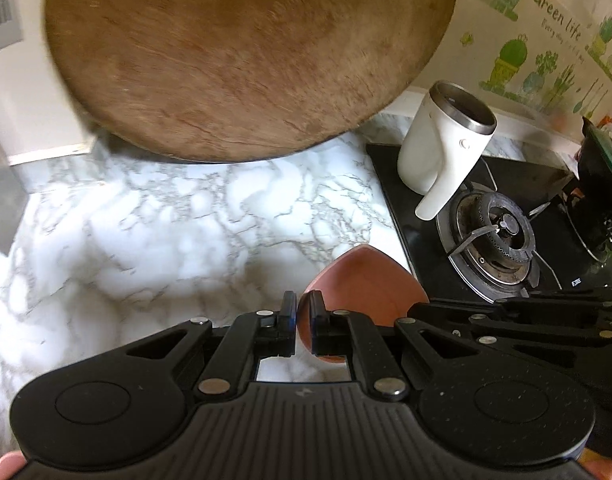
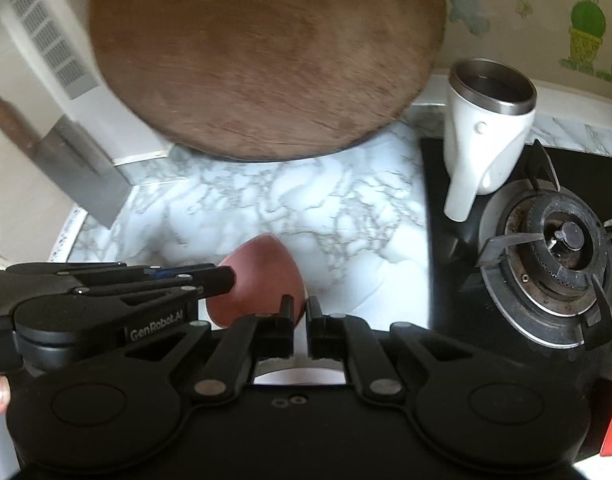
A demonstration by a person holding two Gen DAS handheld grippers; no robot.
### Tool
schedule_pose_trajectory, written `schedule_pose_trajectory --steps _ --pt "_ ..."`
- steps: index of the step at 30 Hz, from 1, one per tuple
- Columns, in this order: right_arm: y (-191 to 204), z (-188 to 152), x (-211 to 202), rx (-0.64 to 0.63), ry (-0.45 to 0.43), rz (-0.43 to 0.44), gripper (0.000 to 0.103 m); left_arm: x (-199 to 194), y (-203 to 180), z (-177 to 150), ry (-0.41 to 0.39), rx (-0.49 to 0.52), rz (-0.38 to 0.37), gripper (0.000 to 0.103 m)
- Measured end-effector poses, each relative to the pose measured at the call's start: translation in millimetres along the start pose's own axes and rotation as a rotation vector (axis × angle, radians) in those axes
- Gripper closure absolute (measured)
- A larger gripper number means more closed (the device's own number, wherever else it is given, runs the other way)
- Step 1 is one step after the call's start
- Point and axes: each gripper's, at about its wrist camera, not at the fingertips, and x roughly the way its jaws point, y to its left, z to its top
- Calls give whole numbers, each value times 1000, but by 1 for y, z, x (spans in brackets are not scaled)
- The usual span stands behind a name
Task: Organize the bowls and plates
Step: 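Carry the heart-shaped dish with both grippers over the pink bowl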
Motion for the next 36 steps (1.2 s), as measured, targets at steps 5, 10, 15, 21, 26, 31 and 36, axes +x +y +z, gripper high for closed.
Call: schedule_pose_trajectory --steps 5,10,15,21,26,31,36 --pt "26 -7 -10 -36 -1 25 97 -30 14 -15 -28 -8 26 97" --pt "56 -14 -15 -74 10 58 97 -58 35 -34 -36 -34 51 97" --pt "85 -21 -19 -117 13 85 96 -82 56 -49 -52 -58 78 97" --pt "117 -30 -20 -157 25 114 96 -104 78 -65 -62 -88 110 97" --pt "141 -37 -18 -190 36 140 96 -121 98 -79 -69 -116 131 97" --pt "165 -47 -15 -224 53 169 97 -135 119 -94 -73 -145 162 97" --pt "187 -56 -9 -252 72 189 96 -146 139 -108 -69 -174 183 97"
